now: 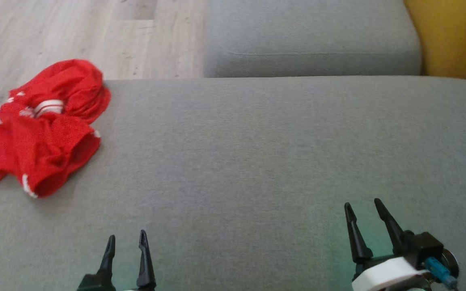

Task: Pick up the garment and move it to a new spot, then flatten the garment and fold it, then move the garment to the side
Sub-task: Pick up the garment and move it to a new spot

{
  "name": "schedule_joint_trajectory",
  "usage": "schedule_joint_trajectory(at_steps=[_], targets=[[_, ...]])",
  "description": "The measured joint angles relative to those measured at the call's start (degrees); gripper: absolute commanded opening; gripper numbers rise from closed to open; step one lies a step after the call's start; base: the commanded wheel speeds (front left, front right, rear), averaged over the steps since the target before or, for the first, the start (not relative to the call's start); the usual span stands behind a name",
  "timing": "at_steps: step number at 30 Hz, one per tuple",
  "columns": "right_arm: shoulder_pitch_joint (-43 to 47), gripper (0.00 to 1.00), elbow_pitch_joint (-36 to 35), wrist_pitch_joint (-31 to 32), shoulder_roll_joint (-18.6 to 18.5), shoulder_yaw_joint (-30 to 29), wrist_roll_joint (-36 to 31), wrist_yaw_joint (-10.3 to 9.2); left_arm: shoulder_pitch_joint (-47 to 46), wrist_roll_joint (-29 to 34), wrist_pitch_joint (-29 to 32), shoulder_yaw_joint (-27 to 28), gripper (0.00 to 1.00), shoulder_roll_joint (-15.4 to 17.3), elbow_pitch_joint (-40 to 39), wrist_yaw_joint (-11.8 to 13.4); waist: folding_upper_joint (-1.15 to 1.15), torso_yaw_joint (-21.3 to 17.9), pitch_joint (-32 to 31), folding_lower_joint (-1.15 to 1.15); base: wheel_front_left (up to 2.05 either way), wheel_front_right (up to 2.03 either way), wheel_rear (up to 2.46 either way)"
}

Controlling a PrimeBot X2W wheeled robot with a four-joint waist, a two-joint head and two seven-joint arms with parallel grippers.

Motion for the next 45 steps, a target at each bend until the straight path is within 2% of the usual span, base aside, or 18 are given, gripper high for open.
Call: schedule_joint_trajectory(at_steps=[4,9,18,22,29,33,38,42,45], targets=[[0.1,1.00,-0.2,0.0,0.0,-0.8,0.0,0.00,-0.1,0.0,0.0,-0.1,1.00,0.2,-0.1,0.0,0.00,3.4,-0.2,0.00,0.00,0.00,0.00],[0.1,1.00,-0.4,0.0,0.0,-1.1,0.0,0.00,-0.1,-0.8,0.0,0.0,1.00,0.7,-0.5,0.0,0.00,9.5,-0.4,0.00,0.00,0.00,0.00],[0.0,1.00,-0.6,0.0,0.0,1.0,0.6,0.00,-0.1,-0.9,0.2,0.1,1.00,2.2,-2.4,0.2,0.00,21.1,-0.5,0.00,0.00,0.00,0.00],[-0.3,1.00,-0.6,0.0,0.0,2.4,0.6,0.00,0.1,-0.9,0.2,0.5,1.00,2.3,-3.6,0.9,0.00,24.3,0.1,0.00,0.00,0.00,0.00],[-1.5,1.00,-0.3,0.0,0.0,3.2,0.6,0.00,0.2,-0.9,0.1,0.6,1.00,2.4,-4.9,1.4,0.00,25.1,1.0,0.00,0.00,0.00,0.00],[-1.4,1.00,-0.5,0.0,0.0,2.4,0.1,0.00,0.1,-0.1,0.1,1.0,1.00,4.2,-7.7,1.9,0.00,25.0,0.7,0.00,0.00,0.00,0.00],[-1.2,1.00,-1.6,0.0,0.0,0.5,-1.4,0.00,-3.5,0.9,2.5,4.1,1.00,10.0,-12.8,1.8,0.00,24.4,1.0,-0.01,0.00,0.00,0.00],[-1.3,1.00,-2.4,0.0,0.0,-0.2,-3.8,0.00,-12.9,1.3,6.8,6.9,1.00,15.0,-18.2,1.3,0.00,22.9,3.3,0.00,0.00,0.00,0.00],[-2.1,1.00,-2.8,0.0,0.0,-0.6,-5.8,0.00,-20.9,1.5,10.5,8.7,1.00,18.6,-19.0,0.0,0.00,21.6,5.7,0.00,0.00,0.00,0.00]])
